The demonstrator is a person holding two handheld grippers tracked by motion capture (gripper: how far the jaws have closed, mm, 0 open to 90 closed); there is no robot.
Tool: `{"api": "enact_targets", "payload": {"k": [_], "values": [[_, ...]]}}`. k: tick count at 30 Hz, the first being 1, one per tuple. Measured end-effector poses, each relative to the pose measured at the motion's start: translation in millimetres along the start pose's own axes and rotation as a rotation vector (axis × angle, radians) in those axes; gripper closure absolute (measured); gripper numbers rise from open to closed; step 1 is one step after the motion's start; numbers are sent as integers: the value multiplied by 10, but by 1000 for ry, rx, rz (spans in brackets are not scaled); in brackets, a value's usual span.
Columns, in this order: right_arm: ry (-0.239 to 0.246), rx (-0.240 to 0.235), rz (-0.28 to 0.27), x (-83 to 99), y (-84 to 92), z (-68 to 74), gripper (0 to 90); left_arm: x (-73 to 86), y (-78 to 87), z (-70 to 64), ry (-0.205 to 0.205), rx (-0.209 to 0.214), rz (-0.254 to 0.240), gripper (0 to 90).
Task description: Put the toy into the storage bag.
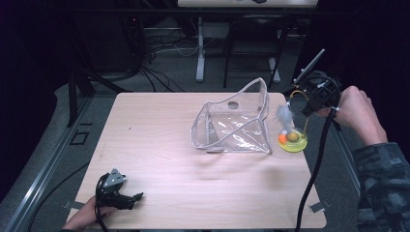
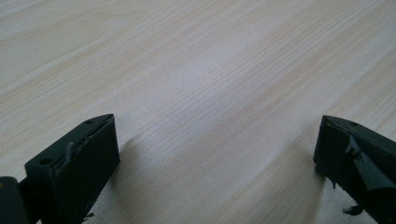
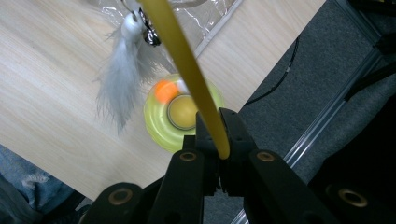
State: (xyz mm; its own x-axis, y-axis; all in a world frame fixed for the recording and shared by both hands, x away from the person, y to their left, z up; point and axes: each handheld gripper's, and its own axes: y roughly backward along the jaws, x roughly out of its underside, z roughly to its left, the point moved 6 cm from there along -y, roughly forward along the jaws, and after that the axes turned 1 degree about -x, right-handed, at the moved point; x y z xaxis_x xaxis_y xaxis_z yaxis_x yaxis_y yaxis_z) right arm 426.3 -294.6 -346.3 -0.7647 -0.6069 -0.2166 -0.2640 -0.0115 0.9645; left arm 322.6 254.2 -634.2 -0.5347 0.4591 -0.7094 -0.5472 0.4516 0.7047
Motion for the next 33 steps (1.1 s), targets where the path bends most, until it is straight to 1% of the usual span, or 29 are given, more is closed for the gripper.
{"api": "enact_targets", "payload": {"k": [2, 5, 7, 10, 14, 19, 21, 25, 27, 28, 33], "values": [[2, 12, -8, -15, 35, -16, 876, 0, 0, 1, -1, 0, 0, 0], [8, 13, -7, -39, 100, -30, 877, 0, 0, 0, 0, 0, 0, 0], [20, 30, -16, -62, 135, -31, 877, 0, 0, 0, 0, 0, 0, 0], [24, 39, -12, -90, 186, -23, 877, 0, 0, 0, 0, 0, 0, 0], [35, 41, -11, -136, 259, -17, 878, 0, 1, 2, -3, 0, 1, 0], [42, 46, -23, -190, 337, -12, 878, 1, 0, -1, 1, 1, 1, 0], [44, 50, -18, -207, 374, -8, 878, 1, 0, -1, 1, 1, 1, 0], [53, 55, -36, -268, 448, -2, 878, 1, 1, -1, 1, 1, 1, 0], [64, 58, -27, -298, 481, 9, 878, 1, 1, 0, 0, 0, 1, 0], [61, 54, -36, -316, 486, 20, 877, 0, 1, 1, -2, 1, 2, 0], [70, 68, -40, -402, 577, 14, 877, 1, 1, 0, -1, 1, 1, 0]]}}
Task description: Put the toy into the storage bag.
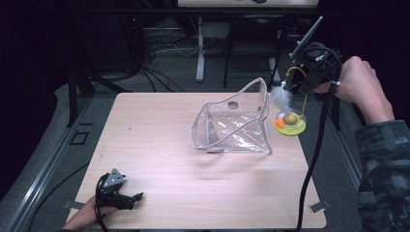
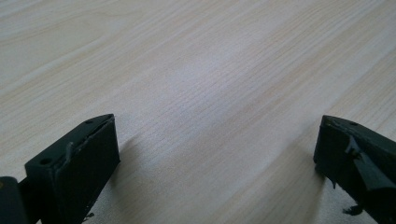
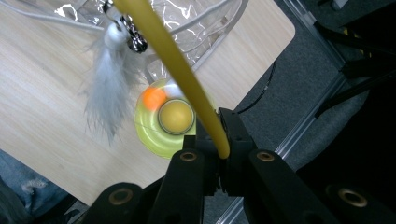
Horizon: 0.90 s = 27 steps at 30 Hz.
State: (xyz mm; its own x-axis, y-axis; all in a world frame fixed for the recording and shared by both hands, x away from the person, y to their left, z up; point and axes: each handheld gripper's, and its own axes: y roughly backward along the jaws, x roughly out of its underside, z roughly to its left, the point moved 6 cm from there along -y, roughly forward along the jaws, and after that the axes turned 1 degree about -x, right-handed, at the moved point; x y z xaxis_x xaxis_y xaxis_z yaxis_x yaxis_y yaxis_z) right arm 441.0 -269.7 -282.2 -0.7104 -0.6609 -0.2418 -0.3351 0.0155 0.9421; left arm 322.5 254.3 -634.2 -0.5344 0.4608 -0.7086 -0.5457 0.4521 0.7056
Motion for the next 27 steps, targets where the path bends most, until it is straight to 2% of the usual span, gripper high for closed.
{"api": "enact_targets", "payload": {"k": [11, 19, 27], "values": [[20, 40, -20, -238, 210, 1, 879, 0, 0, -2, 3, 0, -1, 0], [53, 62, -39, -438, 361, 70, 879, 1, 2, 1, -2, 1, 3, 0], [81, 65, -50, -632, 402, 168, 879, 1, 2, -1, 1, 1, 3, 0]]}}
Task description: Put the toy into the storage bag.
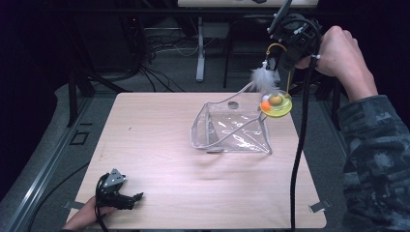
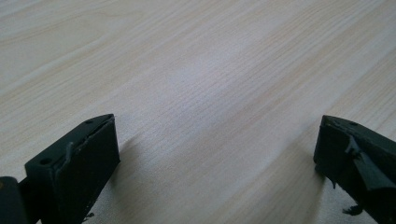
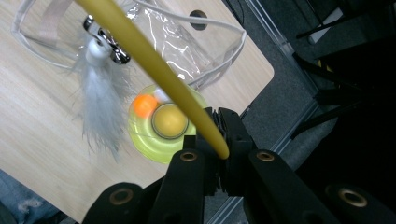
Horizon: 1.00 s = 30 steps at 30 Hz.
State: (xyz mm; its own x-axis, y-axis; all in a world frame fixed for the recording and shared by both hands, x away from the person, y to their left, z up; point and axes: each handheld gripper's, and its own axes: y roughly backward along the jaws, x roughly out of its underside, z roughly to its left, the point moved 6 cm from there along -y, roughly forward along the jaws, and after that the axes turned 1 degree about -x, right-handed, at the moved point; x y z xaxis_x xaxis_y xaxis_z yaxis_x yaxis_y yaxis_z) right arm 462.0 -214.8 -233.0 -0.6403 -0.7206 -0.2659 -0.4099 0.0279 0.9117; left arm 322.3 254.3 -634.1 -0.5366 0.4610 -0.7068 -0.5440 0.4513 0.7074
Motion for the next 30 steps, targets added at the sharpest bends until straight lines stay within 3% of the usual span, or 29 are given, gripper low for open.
{"api": "enact_targets", "payload": {"k": [11, 26, 30], "values": [[42, 20, 1, -252, -12, 123, 879, 0, 0, 0, 0, 0, 0, 0], [68, -31, -45, -501, -214, 239, 878, 0, 0, 0, 0, 0, 0, 0], [55, -42, -64, -544, -308, 264, 877, 0, 0, 2, -3, 0, 1, 0]]}}
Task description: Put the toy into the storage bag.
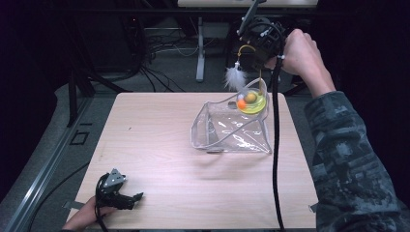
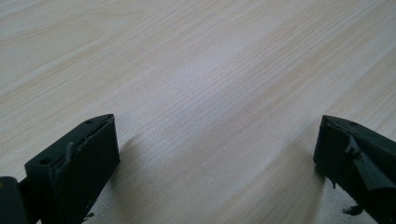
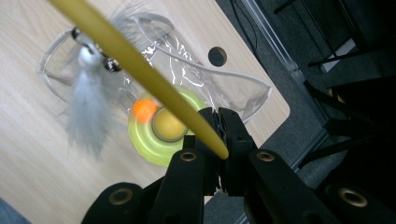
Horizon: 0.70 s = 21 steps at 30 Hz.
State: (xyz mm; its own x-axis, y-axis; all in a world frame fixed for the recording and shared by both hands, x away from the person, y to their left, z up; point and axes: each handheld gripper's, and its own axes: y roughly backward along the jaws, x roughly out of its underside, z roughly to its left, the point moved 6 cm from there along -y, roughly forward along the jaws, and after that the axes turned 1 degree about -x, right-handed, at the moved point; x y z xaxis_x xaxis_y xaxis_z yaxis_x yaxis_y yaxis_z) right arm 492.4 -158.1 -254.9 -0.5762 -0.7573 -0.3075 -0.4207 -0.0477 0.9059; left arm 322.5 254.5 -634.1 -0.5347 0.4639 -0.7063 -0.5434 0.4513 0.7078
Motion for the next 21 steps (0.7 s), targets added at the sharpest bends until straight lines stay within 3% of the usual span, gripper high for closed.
{"api": "enact_targets", "payload": {"k": [13, 21], "values": [[-29, -45, -19, -25, -311, 33, 877, 0, 0, -1, 2, 0, 0, 0], [-25, -49, -2, -13, -506, 37, 877, 0, -1, -3, 4, 0, -1, 0]]}}
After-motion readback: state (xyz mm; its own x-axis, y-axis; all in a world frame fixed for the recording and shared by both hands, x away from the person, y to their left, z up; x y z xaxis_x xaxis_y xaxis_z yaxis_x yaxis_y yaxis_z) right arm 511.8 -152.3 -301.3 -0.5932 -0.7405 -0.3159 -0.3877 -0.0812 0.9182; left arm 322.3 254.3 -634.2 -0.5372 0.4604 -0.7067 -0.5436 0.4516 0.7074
